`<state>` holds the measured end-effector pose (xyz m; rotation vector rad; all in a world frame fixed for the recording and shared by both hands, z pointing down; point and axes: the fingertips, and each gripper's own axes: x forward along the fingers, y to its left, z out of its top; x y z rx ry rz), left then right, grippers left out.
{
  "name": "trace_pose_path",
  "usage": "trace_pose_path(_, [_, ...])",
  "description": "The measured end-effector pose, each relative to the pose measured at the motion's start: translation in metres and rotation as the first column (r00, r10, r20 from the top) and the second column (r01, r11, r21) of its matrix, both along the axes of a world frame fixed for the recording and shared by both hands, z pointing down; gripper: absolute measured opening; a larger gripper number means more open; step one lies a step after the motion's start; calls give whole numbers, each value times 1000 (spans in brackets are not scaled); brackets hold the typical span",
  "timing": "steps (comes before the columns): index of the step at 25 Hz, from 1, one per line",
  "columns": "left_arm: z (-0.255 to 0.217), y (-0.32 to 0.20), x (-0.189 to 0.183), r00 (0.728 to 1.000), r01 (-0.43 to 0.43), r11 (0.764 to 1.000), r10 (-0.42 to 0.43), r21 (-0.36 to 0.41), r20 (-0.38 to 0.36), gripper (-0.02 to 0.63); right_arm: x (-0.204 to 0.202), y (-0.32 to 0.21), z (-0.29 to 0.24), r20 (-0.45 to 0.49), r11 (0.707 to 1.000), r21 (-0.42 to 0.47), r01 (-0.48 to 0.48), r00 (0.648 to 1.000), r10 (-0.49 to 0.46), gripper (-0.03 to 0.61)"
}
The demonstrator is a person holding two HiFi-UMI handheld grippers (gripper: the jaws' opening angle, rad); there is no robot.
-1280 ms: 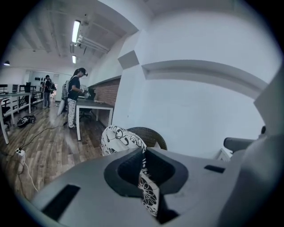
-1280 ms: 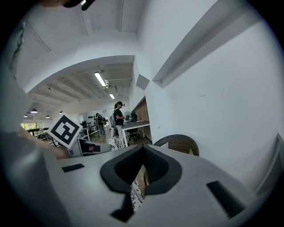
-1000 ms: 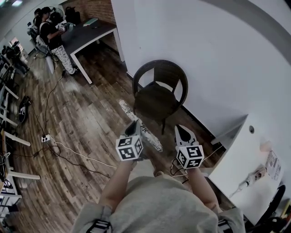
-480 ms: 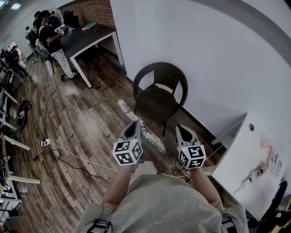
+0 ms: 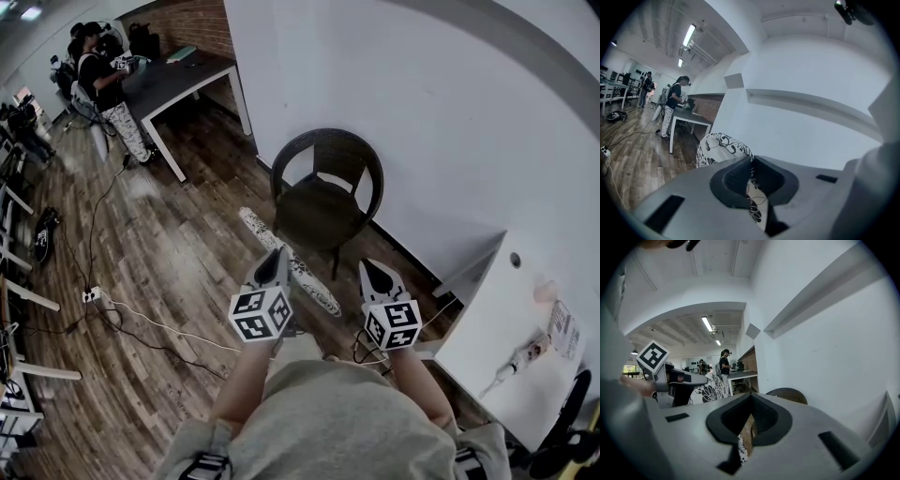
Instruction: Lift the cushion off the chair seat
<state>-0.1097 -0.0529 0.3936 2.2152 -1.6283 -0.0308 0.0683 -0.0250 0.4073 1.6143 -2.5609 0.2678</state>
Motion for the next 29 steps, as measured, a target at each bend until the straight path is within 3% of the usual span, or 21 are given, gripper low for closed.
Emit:
trace_pose_path(7, [4, 2, 0, 1000, 6, 1000, -6, -7, -2, 23, 5, 3, 7, -51, 1000, -10, -18, 999, 18, 0])
trace_pose_path(29, [12, -9, -3, 1000, 15, 999, -15, -32, -18, 23, 12, -7, 12, -30, 999, -30, -40, 999, 39, 0])
